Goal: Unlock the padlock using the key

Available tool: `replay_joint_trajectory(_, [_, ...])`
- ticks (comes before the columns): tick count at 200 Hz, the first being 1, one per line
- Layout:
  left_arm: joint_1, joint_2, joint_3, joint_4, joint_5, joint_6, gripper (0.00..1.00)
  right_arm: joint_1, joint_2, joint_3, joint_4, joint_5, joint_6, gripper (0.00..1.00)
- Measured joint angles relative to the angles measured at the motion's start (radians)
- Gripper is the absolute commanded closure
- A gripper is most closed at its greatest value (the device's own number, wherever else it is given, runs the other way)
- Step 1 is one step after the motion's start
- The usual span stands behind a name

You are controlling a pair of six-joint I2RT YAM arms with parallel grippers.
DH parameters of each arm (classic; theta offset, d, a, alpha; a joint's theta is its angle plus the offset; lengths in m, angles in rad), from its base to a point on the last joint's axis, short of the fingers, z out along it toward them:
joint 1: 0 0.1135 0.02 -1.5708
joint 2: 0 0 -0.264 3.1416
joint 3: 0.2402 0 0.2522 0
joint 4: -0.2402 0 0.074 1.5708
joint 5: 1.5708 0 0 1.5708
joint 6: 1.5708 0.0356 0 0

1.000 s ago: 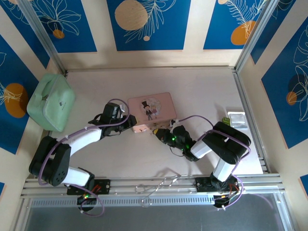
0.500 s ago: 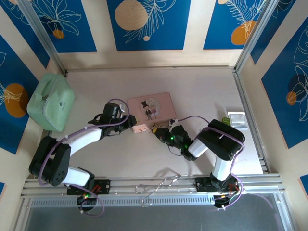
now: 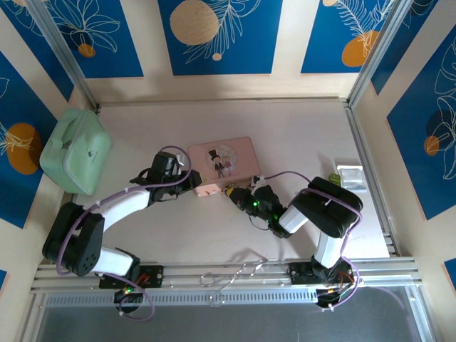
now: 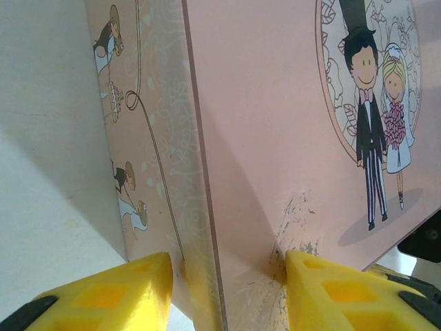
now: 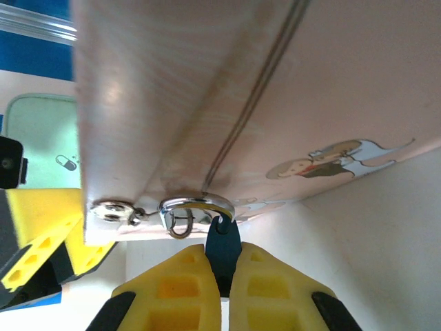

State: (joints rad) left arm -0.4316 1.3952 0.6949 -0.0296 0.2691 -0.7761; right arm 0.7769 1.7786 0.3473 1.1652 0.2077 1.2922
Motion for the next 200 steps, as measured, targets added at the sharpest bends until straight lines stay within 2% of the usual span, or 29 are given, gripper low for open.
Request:
replay_joint_trajectory(51, [0.001, 0.0, 0.006, -0.013, 0.0, 0.0, 0.55, -0.003, -0.032, -0.007, -0.022, 0.01, -0.002, 1.0])
replay_joint_trajectory(87, [0.003, 0.001, 0.021, -0.04, -0.006, 0.006, 0.55, -0.003, -0.159, -0.024, -0.15, 0.016, -0.011, 1.0])
replay_joint_trajectory(113, [0.003, 0.004, 0.036, -0.062, -0.008, 0.019, 0.55, -0.005, -0.379, -0.03, -0.413, 0.017, -0.052, 1.0])
replay_joint_trajectory(140, [0.003, 0.013, 0.058, -0.089, -0.007, 0.023, 0.53, 0.0, -0.62, 0.085, -0.833, -0.016, -0.15, 1.0])
replay_joint_trajectory(168, [0.008, 0.014, 0.077, -0.135, -0.01, 0.025, 0.44, 0.012, -0.72, 0.253, -1.174, -0.103, -0.246, 1.0])
replay_joint_trajectory(200, [0.011, -0.004, 0.12, -0.205, -0.016, 0.027, 0.34, 0.034, -0.712, 0.353, -1.441, -0.204, -0.312, 1.0])
